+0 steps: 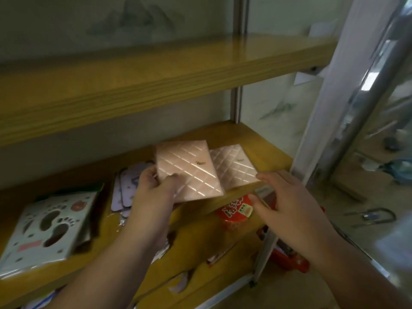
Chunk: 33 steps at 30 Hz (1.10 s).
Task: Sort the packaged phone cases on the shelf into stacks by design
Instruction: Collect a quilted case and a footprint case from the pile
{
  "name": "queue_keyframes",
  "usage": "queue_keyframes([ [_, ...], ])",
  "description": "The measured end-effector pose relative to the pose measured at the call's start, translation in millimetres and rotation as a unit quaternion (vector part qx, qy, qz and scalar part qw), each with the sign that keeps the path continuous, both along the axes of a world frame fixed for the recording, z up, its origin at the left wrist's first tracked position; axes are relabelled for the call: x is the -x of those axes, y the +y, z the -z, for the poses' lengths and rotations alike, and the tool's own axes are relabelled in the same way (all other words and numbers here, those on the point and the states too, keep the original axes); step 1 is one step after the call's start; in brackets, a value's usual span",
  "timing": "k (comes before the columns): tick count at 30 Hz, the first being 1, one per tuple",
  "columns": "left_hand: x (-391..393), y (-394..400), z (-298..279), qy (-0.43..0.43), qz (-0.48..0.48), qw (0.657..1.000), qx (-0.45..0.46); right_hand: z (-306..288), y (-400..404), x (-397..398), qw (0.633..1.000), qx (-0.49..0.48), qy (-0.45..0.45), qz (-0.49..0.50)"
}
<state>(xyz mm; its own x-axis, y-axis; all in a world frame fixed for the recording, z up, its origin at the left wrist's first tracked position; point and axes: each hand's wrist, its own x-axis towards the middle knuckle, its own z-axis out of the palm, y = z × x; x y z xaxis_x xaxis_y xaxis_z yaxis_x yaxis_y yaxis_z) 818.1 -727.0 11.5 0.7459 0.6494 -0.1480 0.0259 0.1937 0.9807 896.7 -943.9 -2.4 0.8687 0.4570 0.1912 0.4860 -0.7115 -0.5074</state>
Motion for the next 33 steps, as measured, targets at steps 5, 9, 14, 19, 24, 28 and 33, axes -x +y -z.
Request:
queue_keyframes([
  [5,-66,-38,17,0.039,0.027,0.999,-0.026,3,-35,-30,0.999,-0.001,0.009,-0.032],
  [9,-99,-52,29,0.082,0.019,0.985,-0.153,4,-47,-42,0.999,-0.003,0.014,-0.049],
  [14,-121,-51,44,0.182,0.02,0.911,-0.37,0,-52,-50,0.996,0.0,0.026,-0.083],
  [19,-112,-57,41,0.3,0.048,0.864,-0.402,9,-42,-59,0.994,-0.009,0.011,-0.105],
  [24,-76,-55,30,0.297,0.068,0.84,-0.45,19,-19,-63,0.991,-0.012,0.017,-0.133],
  [28,-39,-48,20,0.243,0.034,0.85,-0.466,22,13,-65,0.987,-0.036,0.001,-0.156],
  [33,20,-24,13,0.215,-0.033,0.812,-0.541,15,51,-44,0.976,-0.045,-0.017,-0.211],
])
